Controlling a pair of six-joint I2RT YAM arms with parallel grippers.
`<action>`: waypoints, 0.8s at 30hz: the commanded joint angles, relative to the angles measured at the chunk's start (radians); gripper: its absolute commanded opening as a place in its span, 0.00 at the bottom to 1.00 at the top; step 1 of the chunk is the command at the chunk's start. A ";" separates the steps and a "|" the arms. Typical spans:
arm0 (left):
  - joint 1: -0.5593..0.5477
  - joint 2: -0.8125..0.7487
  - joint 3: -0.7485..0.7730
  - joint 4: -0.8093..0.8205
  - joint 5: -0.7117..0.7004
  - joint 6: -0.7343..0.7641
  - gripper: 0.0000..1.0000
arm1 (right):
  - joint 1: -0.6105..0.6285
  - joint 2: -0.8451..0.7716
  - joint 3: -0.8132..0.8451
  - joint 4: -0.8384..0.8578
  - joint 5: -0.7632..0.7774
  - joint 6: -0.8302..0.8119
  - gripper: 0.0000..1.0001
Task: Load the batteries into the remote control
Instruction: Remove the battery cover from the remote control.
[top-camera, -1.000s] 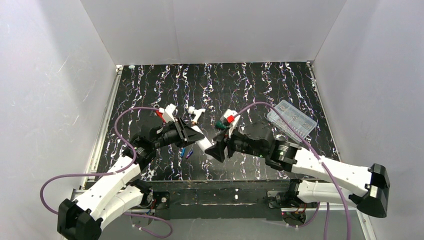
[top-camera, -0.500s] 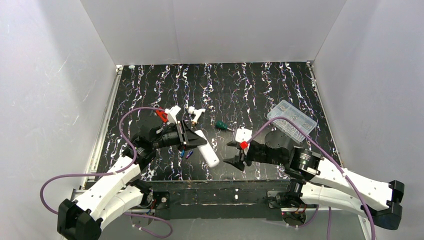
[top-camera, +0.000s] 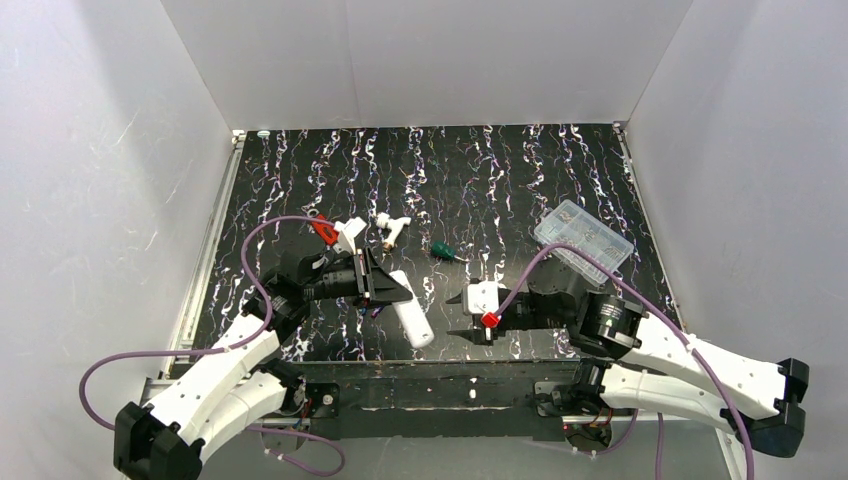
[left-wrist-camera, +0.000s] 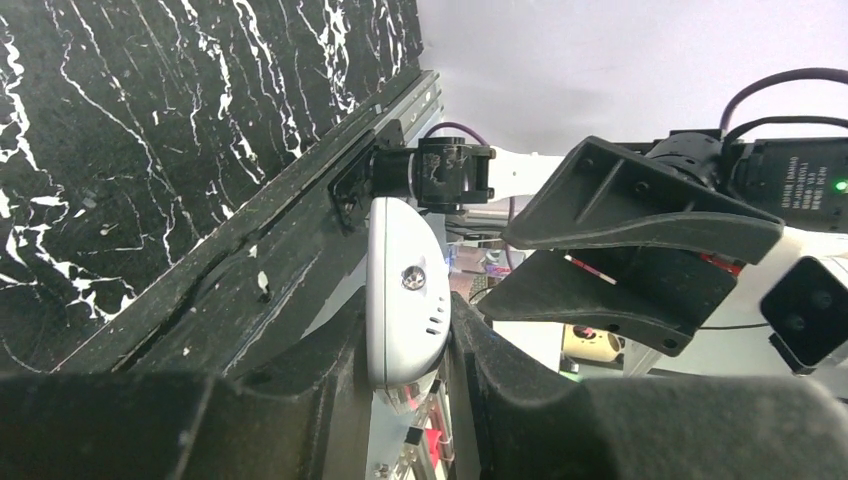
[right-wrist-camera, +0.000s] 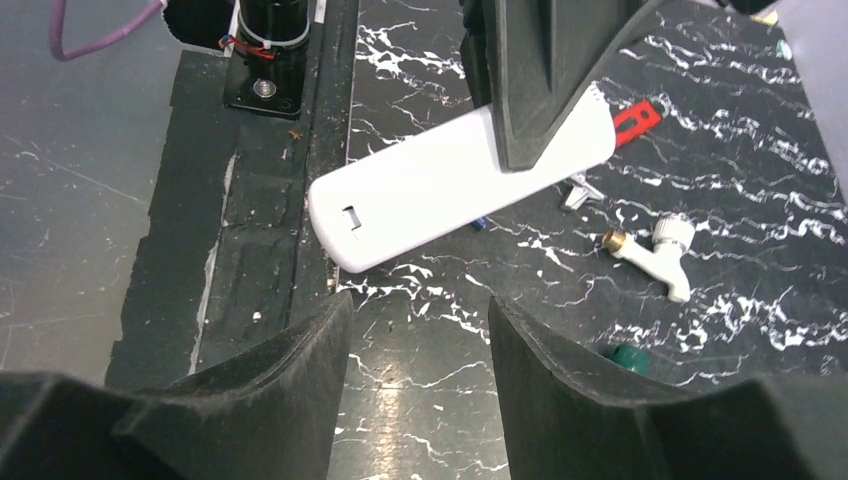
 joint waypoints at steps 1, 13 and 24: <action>0.000 -0.027 0.018 -0.028 0.049 0.050 0.00 | 0.005 0.018 0.050 0.055 -0.040 -0.082 0.61; 0.000 -0.016 0.016 -0.034 0.037 0.054 0.00 | 0.005 0.049 0.046 0.085 -0.129 -0.117 0.52; 0.000 -0.010 0.024 -0.047 0.017 0.049 0.00 | 0.007 0.105 0.073 0.090 -0.227 -0.163 0.52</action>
